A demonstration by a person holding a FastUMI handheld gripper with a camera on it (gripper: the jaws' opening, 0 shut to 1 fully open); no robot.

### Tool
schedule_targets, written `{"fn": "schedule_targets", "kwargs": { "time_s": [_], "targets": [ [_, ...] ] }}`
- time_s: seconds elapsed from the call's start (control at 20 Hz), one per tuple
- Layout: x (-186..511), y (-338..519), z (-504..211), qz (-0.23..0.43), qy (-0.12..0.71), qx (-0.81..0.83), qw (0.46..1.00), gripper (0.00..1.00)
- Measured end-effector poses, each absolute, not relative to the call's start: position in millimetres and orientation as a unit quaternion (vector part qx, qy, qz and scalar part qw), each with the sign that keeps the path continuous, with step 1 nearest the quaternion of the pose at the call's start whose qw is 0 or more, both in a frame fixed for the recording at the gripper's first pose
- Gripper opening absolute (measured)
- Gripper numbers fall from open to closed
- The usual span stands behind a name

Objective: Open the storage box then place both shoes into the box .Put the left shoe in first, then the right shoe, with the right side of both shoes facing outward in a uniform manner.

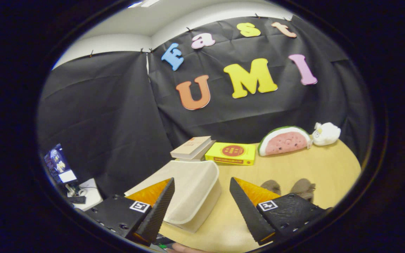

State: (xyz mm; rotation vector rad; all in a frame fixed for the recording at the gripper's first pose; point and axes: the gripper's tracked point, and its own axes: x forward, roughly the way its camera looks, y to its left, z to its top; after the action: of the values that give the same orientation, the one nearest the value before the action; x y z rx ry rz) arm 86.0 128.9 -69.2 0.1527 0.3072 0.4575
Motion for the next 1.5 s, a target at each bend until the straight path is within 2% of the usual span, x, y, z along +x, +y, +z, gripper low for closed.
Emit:
{"fn": "schedule_targets", "kwargs": {
  "time_s": [0.45,0.7,0.9,0.95,1.15,1.2,1.25,1.35,1.45,1.5],
  "targets": [
    [164.0,152.8,-143.1,0.264,0.277,0.182,0.906,0.95],
    [170.9,168.9,-161.6,0.309,0.334,0.313,0.834,0.95],
    [175.8,177.6,-166.0,0.323,0.348,0.349,0.808,0.94],
    [173.7,177.7,-163.3,0.324,0.354,0.353,0.803,0.84],
    [172.2,177.5,-161.0,0.314,0.362,0.342,0.808,0.67],
    [170.8,176.7,-159.4,0.309,0.363,0.338,0.811,0.67],
    [170.5,172.5,-158.5,0.305,0.364,0.334,0.814,0.60],
    [168.3,167.7,-154.3,0.297,0.362,0.324,0.822,0.60],
    [167.3,165.0,-151.9,0.286,0.365,0.321,0.826,0.49],
    [164.8,164.5,-151.4,0.283,0.366,0.307,0.832,0.49]
  ]
}}
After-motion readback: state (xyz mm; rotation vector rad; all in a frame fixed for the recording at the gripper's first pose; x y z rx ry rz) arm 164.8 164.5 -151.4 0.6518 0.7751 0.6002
